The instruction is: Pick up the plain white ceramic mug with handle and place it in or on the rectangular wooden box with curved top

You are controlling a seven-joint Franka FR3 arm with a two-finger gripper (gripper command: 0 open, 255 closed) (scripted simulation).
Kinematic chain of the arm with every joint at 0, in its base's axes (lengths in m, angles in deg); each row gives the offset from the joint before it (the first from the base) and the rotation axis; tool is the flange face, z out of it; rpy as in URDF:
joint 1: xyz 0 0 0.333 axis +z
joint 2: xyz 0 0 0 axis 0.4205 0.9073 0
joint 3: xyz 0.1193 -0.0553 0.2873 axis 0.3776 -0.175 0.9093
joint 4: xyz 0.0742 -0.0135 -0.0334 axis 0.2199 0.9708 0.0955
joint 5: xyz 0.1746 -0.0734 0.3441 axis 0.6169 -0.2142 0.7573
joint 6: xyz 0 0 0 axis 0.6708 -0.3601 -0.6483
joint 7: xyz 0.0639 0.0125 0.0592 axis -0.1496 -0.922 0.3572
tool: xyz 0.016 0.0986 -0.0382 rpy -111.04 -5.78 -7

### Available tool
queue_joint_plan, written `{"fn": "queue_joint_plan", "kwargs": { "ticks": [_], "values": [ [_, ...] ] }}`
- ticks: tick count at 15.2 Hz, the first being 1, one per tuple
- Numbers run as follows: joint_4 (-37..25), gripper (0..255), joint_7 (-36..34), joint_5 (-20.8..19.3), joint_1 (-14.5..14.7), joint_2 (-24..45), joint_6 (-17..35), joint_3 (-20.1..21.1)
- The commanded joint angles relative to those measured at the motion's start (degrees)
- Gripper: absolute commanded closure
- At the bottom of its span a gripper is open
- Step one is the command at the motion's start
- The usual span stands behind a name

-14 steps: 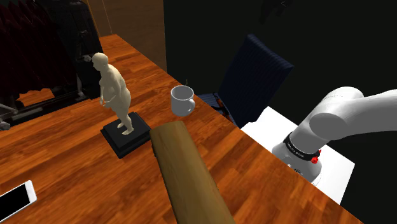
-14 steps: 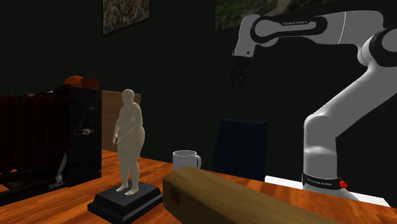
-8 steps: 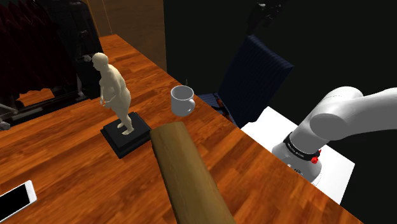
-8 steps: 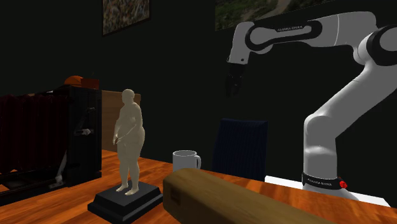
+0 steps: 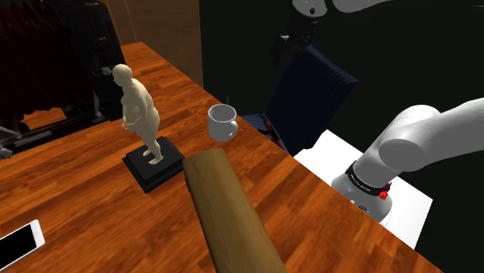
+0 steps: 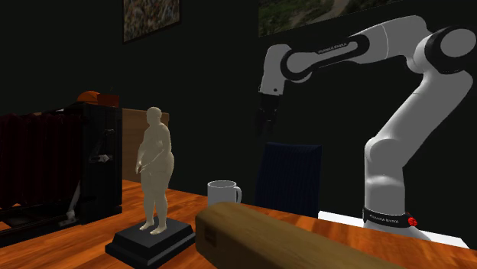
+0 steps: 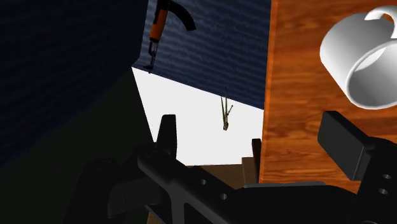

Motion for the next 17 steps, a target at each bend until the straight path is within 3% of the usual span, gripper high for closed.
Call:
{"fn": "queue_joint_plan", "kwargs": {
  "ticks": [1, 9, 17],
  "values": [
    [0.4, 0, -1.9, 0.8, 0.4, 2.8, 2.7, 1.5],
    [-0.1, 0, -9.2, 2.1, 1.3, 15.9, 13.4, 7.3],
    [-4.5, 0, -17.4, -0.9, 1.7, 30.6, 22.0, 12.2]
  ]
}}
